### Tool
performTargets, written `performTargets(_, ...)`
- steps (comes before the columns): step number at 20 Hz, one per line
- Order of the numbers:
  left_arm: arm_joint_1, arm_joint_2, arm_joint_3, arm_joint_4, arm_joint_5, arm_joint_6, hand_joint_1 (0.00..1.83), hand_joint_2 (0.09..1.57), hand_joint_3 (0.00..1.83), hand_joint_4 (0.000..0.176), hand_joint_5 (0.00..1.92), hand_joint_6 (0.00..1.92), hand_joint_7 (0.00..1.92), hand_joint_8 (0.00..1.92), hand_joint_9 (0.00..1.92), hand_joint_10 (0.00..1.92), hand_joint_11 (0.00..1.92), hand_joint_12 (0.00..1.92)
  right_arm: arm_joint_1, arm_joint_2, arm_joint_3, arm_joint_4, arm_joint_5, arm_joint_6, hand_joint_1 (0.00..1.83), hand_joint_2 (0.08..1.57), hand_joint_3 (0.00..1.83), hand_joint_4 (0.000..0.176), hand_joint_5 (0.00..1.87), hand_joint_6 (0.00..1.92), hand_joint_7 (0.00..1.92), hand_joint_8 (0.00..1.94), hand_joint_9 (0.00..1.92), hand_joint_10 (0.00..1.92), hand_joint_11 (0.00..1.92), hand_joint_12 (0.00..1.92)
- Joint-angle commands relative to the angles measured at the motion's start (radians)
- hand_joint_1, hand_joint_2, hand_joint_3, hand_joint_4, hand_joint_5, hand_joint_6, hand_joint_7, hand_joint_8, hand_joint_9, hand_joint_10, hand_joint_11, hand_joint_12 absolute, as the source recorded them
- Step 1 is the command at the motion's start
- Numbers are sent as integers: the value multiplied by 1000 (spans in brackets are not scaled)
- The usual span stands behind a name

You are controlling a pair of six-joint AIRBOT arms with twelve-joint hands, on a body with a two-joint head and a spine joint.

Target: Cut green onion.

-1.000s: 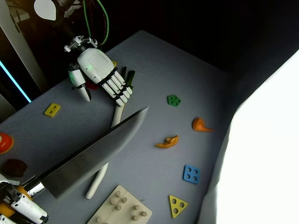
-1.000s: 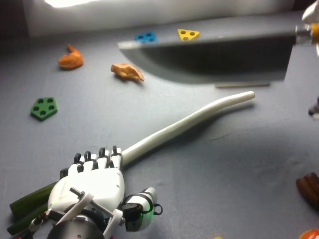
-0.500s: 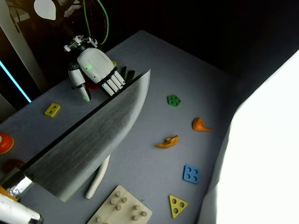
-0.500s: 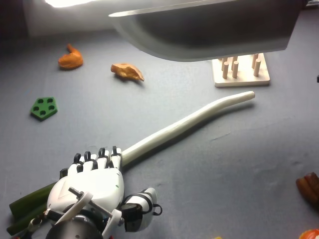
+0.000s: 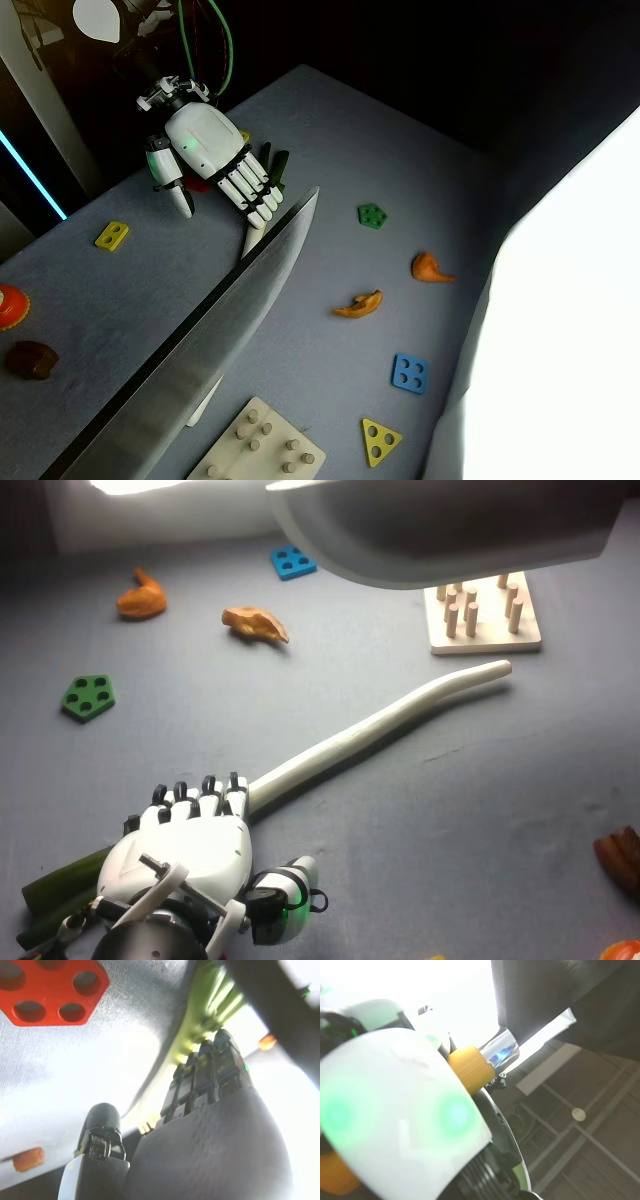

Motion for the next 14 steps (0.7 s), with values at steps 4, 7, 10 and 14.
performTargets(4, -19, 14, -3, 79, 25, 2, 0, 1393, 0, 0, 26, 9, 0, 0, 0, 0, 0, 0, -7, -29, 54, 22, 170, 15, 1518, 874, 646, 176, 1375, 1921, 1572, 1941, 1672, 1921, 1713, 1921)
performTargets(7, -31, 24, -4, 86, 20, 3, 0, 1391, 0, 0, 0, 0, 0, 0, 0, 0, 0, 0, -17, -67, 107, 40, 174, 15, 1539, 906, 594, 176, 1365, 1921, 1577, 1941, 1684, 1921, 1729, 1921)
performTargets(10, -45, 39, -4, 102, 7, 9, 0, 1393, 0, 0, 5, 2, 0, 0, 0, 0, 0, 0, -31, -97, 157, 44, 154, 15, 1536, 899, 588, 176, 1381, 1921, 1585, 1941, 1677, 1921, 1715, 1921)
performTargets(14, -69, 70, -2, 117, -17, 15, 0, 1393, 0, 0, 6, 1, 0, 0, 0, 0, 0, 0, -49, -121, 193, 46, 146, 15, 1552, 901, 607, 176, 1428, 1921, 1606, 1941, 1701, 1921, 1753, 1921)
